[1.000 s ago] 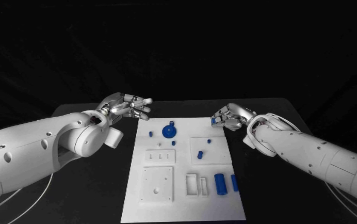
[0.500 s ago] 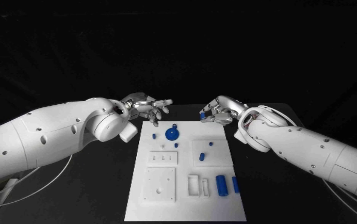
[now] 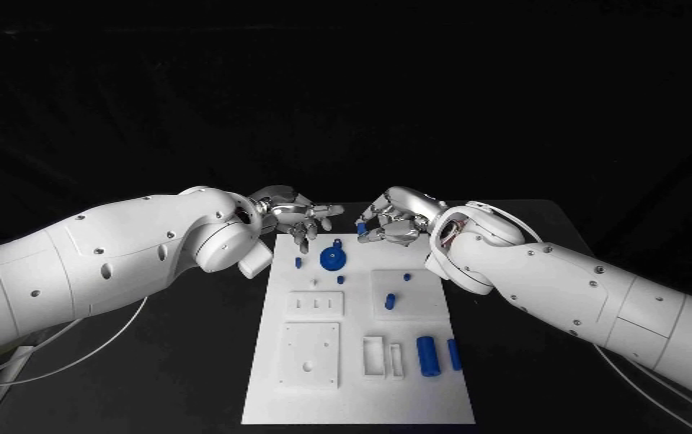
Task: Assemble the parts on the task board
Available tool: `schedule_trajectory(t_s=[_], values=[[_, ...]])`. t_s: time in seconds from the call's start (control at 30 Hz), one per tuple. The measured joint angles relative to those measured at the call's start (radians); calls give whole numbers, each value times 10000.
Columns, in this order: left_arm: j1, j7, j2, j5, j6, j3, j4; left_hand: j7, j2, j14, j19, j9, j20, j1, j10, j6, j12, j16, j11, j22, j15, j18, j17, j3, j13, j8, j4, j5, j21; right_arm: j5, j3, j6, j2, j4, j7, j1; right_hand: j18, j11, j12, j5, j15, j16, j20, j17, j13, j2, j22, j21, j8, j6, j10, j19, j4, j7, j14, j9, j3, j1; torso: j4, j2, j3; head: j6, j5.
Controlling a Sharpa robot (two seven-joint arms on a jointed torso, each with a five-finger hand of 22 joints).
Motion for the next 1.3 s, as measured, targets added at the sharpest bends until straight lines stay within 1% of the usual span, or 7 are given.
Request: schedule_trajectory(t_s=[0.13,0.2,0.33,0.43,0.67,1.2,1.3], values=[[0,-122,66,-192,48,-26,0,38,-33,-72,-53,-51,15,10,-36,-37,0,-1,36,23,36,0,-83,0,-53,-2,0,0,0,-27,-21,59,109,48,-99,0,0,1,0,39,0,0,0,0,-1,-26,-1,0,1,1,0,0,2,-1,0,2,1,-26,-17,6,6,8,-43],[0,-182,122,-318,75,-40,0,53,-42,-87,-69,-149,-1,19,-36,-53,-1,-1,36,35,52,0,-140,3,-91,-99,15,-38,0,-36,-29,82,157,67,-145,0,0,1,0,39,0,0,0,0,-1,-26,-1,0,1,1,1,0,2,-2,0,3,2,-26,-15,11,12,11,-68],[1,-310,223,-555,137,-95,14,53,-85,-87,-105,-232,34,63,-36,-53,-1,-1,36,53,52,0,-191,15,-120,-117,95,-98,0,-55,-44,120,261,79,-234,0,-1,15,0,41,0,0,0,1,9,-26,-1,0,1,1,15,0,3,-3,0,5,2,-26,-10,17,14,12,-85],[1,-412,275,-701,176,-113,48,53,-177,-96,-104,-307,34,50,-72,-53,-1,-1,72,81,61,0,-237,45,-153,-182,149,-98,-57,-75,-59,146,338,84,-306,-1,-1,16,0,78,1,0,0,1,9,-52,-1,0,1,1,15,0,29,-3,0,6,28,-52,-6,18,12,12,-85],[1,-593,315,-914,188,-132,82,53,-177,-122,-104,-431,34,50,-71,-52,-2,-2,72,107,88,0,-316,30,-204,-235,164,-98,-116,-126,-107,210,427,117,-449,-1,-1,17,0,167,1,0,1,-6,8,-52,-2,-1,1,0,16,0,30,-4,0,6,29,-52,5,33,14,17,-85],[0,-949,414,-1115,170,-142,35,53,-173,-122,-103,-565,35,55,-71,-52,-2,-3,72,152,88,-1,-359,-17,-231,-300,117,-98,-154,-184,-145,300,435,302,-590,-2,-2,-20,0,233,2,0,1,-8,18,-79,-3,-2,-13,-21,-20,0,56,-18,0,0,54,-79,-6,49,6,5,-102],[0,-1011,428,-1155,169,-146,26,53,-48,-122,-103,-631,35,66,-71,-52,-2,-3,72,194,88,0,-380,-92,-239,-300,41,-98,-194,-194,-149,313,436,337,-616,-2,-2,-20,0,233,2,0,1,-7,18,-81,-3,-2,-15,-23,-21,0,56,-18,0,-1,54,-81,1,50,7,-12,-111]])
